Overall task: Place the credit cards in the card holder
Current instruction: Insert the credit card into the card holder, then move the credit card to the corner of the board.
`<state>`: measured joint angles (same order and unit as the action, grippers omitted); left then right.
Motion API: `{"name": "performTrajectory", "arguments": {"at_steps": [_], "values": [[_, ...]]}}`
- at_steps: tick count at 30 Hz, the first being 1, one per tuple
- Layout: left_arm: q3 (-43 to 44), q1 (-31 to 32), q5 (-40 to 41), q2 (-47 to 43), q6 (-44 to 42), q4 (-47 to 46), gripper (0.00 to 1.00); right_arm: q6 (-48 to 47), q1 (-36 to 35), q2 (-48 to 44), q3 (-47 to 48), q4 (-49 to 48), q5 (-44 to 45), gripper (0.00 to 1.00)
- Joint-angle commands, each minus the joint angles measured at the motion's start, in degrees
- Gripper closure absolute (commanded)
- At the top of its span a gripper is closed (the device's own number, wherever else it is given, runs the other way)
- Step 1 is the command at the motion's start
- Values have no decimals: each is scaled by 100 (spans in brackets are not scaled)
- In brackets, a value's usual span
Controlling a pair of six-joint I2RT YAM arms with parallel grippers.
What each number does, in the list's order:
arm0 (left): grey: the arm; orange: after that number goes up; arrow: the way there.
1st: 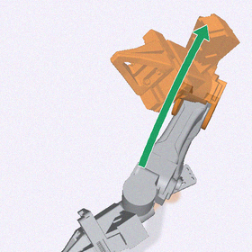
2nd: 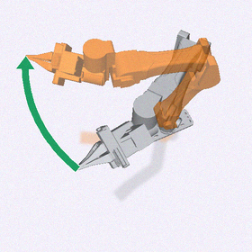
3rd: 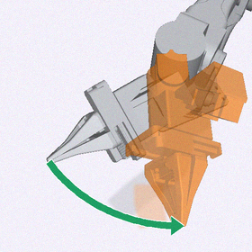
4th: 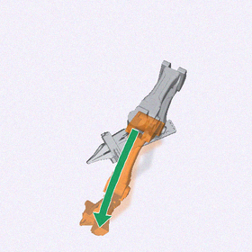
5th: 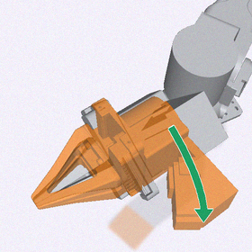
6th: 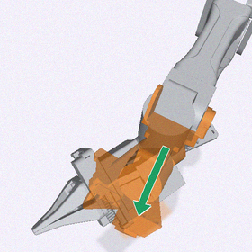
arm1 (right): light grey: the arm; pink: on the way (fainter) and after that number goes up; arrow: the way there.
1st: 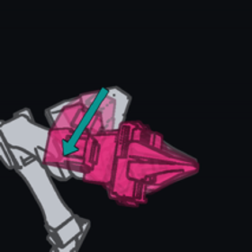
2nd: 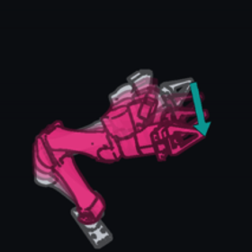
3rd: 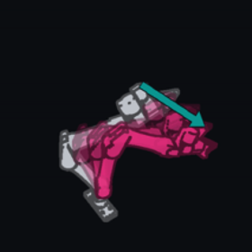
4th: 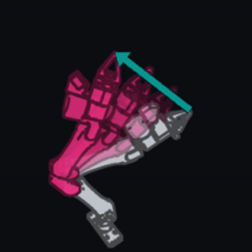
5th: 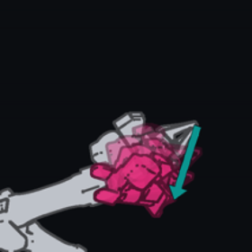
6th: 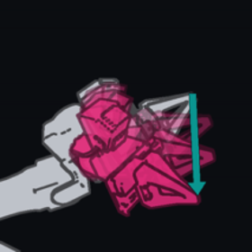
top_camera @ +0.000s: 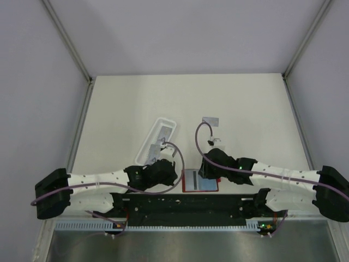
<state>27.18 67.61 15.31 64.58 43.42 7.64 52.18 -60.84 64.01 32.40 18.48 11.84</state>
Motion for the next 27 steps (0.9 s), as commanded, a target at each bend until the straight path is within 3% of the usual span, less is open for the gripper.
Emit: {"name": "performTrajectory", "arguments": {"at_steps": [1,5,10,20,23,25,27], "values": [[-134,15,455,-533,175,317,100,-6,63,-406,-164,235,363,63],[-143,-3,692,-1016,228,615,95,-59,133,-793,-226,323,521,51],[-38,-134,938,-1561,132,993,83,-200,414,-1092,-226,402,460,44],[384,-1495,526,-2528,-650,1468,47,-419,828,-1391,20,455,425,41],[647,-1838,525,-2459,-852,1574,39,-551,863,-1321,161,464,442,41],[867,-2023,534,-2319,-975,1653,23,-665,916,-1225,266,455,407,41],[999,-2190,534,-2160,-1046,1679,22,-814,995,-1093,389,463,337,41]]}}
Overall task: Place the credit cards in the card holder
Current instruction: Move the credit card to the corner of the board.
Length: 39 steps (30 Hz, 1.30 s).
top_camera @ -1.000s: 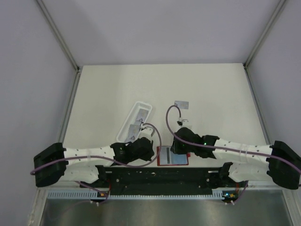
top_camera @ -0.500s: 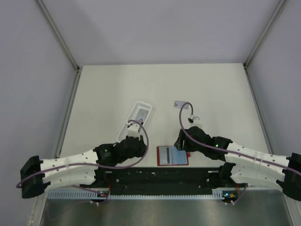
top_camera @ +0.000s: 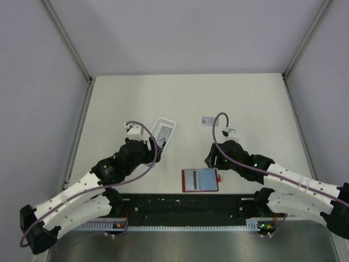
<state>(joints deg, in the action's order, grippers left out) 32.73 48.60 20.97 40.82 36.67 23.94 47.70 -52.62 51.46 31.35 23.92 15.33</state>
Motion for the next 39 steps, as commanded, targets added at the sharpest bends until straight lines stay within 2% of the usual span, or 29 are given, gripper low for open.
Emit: {"name": "performTrajectory", "arguments": {"at_steps": [1,12,20,27,35,39], "values": [[479,-359,-67,260,-405,32,22,-428,208,223,555,-89,-56,41],[427,-808,-269,286,-511,84,23,-762,1095,434,758,-221,-952,41],[331,-1563,-883,330,-573,31,28,-1333,1456,1216,1724,-125,-1005,41],[400,-1977,-1306,374,-748,-22,34,-1711,1623,2350,2708,-54,-787,42],[243,-1977,-1666,120,-731,-144,49,-1738,2914,4062,3903,-46,-1076,50],[146,-1977,-2008,84,-661,-241,50,-1878,3170,5011,4755,165,-1068,52]]}}
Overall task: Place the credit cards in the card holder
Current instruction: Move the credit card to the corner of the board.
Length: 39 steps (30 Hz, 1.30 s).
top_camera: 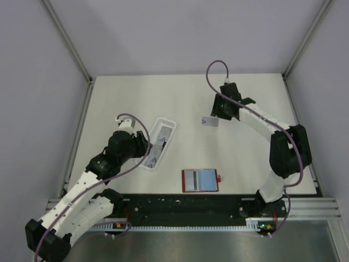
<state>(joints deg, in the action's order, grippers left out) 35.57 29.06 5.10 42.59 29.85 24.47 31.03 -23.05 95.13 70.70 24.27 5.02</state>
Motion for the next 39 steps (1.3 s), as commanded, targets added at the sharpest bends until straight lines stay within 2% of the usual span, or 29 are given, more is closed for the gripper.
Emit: {"name": "performTrajectory", "arguments": {"at_steps": [1,9,19,33,39], "values": [[-156,-14,-483,-102,56,-311,50,-237,239,899,1006,217,-1,52],[-173,-14,-739,-233,118,-180,51,-395,327,2377,2378,807,298,53],[-253,-14,-765,-313,197,-127,52,-536,424,3090,3029,1229,553,53],[-279,-14,-871,-339,215,-153,57,-527,327,2880,2256,1299,456,55],[-288,-23,-923,-356,241,-179,57,-598,187,2809,2212,1448,492,54]]}}
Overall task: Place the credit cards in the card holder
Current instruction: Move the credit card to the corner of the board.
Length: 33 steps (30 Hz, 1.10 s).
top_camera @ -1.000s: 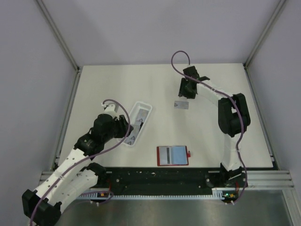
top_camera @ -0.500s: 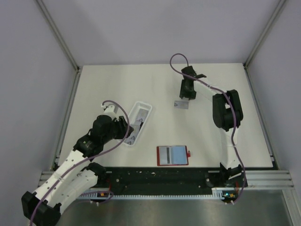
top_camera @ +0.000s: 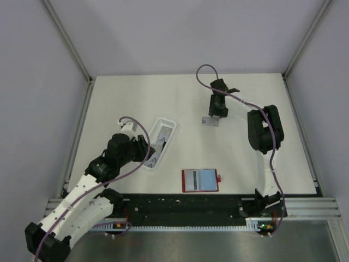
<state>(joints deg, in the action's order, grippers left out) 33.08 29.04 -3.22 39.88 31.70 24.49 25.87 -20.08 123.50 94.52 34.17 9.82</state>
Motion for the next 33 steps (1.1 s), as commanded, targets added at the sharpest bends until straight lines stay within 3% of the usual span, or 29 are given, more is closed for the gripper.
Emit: {"name": "performTrajectory", "arguments": {"at_steps": [1,19,33], "values": [[-47,-12,-99,-77,55,-181,58,-82,-137,-11,-162,485,11,54],[-47,-12,-73,-243,38,-15,61,-530,-769,306,146,538,-262,55],[-135,-21,-29,-393,82,47,62,-618,-1349,95,-188,529,-438,57]]}}
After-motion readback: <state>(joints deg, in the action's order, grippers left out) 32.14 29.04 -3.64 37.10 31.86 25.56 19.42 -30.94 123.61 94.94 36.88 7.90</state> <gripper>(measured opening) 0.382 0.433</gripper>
